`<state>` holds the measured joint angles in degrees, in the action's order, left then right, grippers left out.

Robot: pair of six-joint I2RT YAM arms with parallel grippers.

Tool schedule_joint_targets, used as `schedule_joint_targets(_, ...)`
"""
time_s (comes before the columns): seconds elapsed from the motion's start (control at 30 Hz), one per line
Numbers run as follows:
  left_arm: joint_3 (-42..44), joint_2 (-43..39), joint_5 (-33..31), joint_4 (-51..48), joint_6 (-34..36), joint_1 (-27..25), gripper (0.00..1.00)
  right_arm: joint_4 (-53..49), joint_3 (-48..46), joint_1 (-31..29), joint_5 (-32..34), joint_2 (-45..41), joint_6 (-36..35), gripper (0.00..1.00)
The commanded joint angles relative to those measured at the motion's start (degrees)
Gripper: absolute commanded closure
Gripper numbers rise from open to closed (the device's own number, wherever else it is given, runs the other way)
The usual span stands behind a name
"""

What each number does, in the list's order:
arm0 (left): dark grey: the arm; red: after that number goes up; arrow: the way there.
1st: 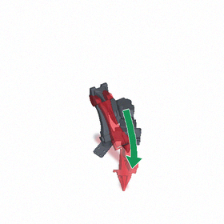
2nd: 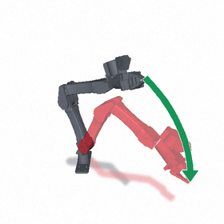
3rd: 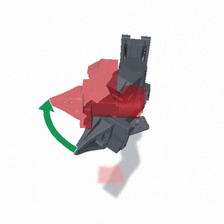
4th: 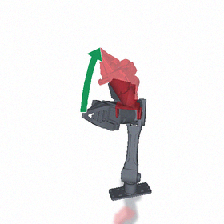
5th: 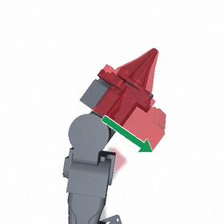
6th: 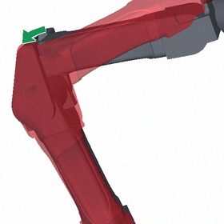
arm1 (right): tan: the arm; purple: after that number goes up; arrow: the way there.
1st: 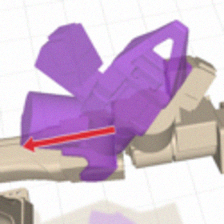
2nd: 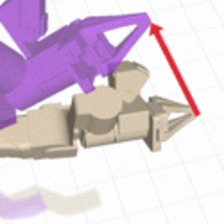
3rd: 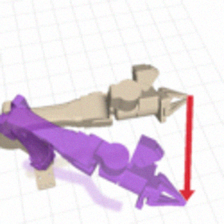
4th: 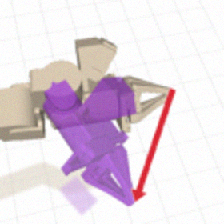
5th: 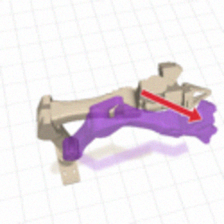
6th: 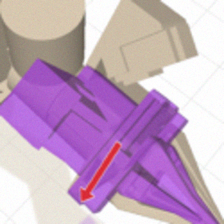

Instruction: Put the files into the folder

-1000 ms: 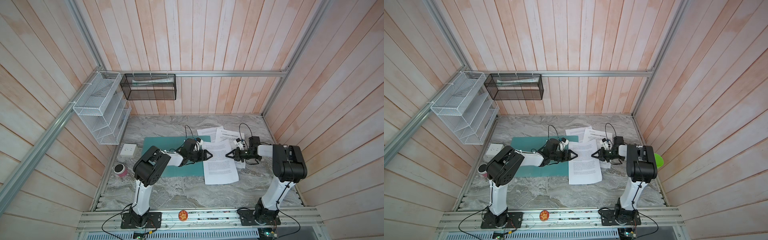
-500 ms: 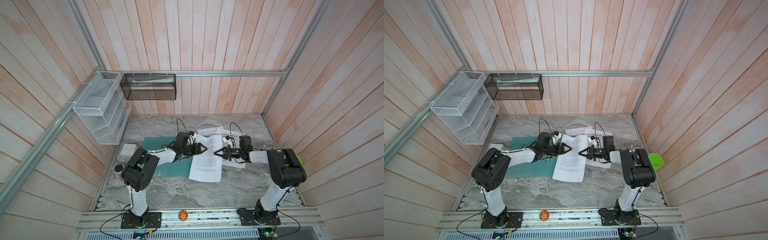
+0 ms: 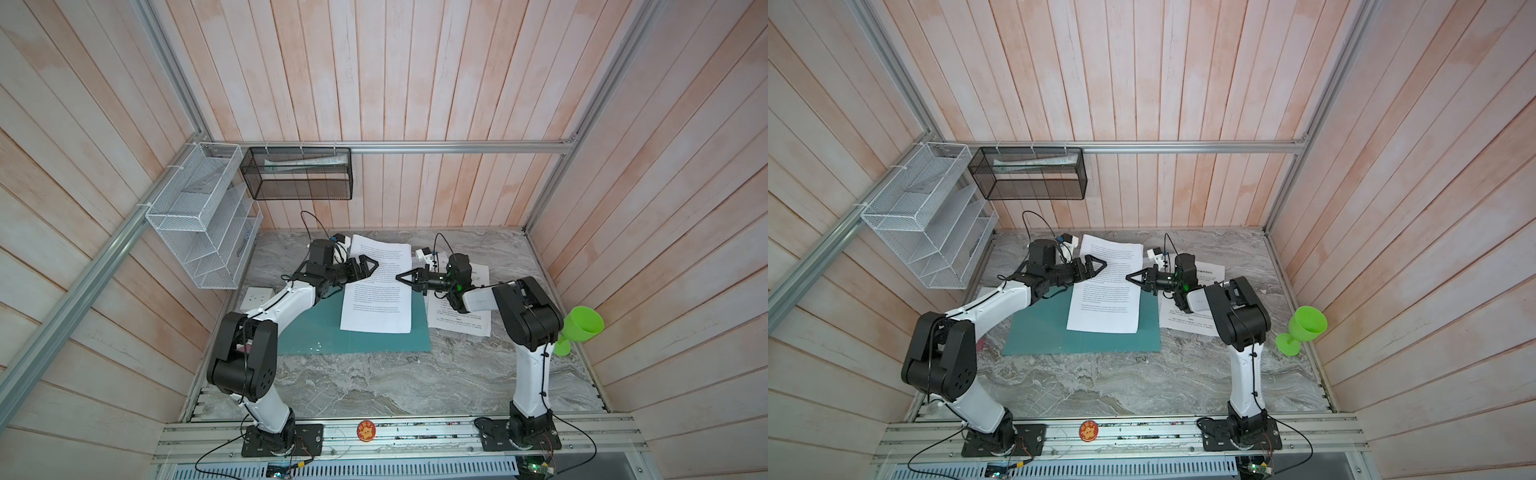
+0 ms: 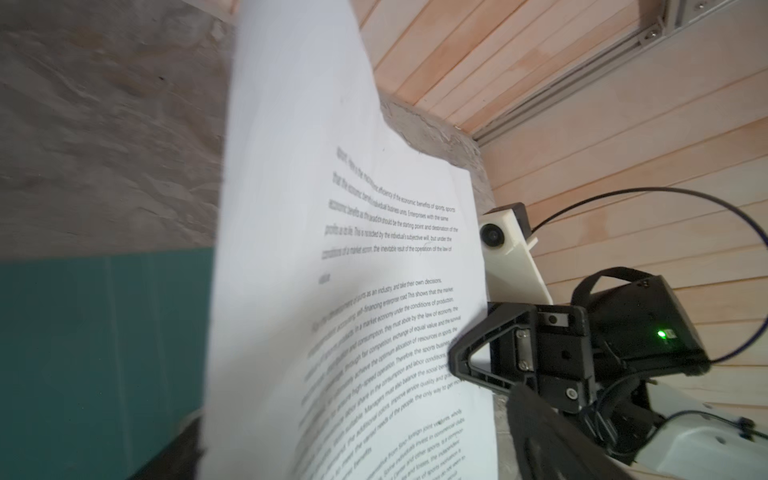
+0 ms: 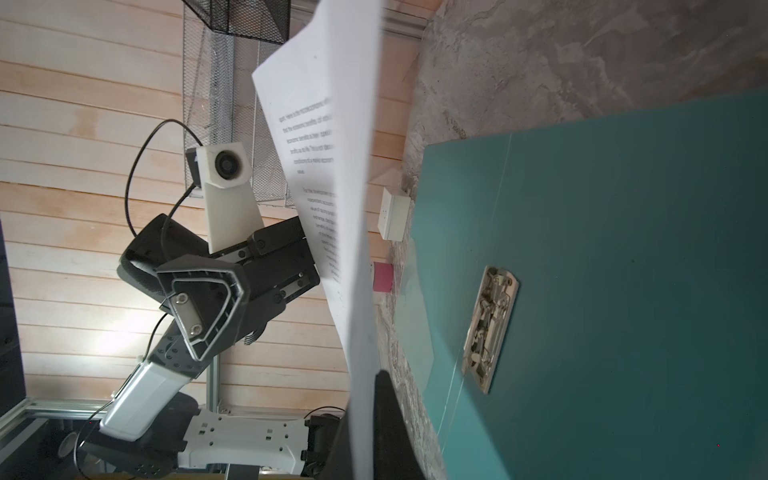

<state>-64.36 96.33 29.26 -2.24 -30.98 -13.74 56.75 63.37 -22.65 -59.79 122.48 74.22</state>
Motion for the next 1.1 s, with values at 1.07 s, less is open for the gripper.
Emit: schedule_joint_targets(1.07,27.8,-27.4,-28.7,-16.6,-5.0,13.4,0.00,-27.0,8.7,-6.9,17.6,-2.2,-25.0,1.00)
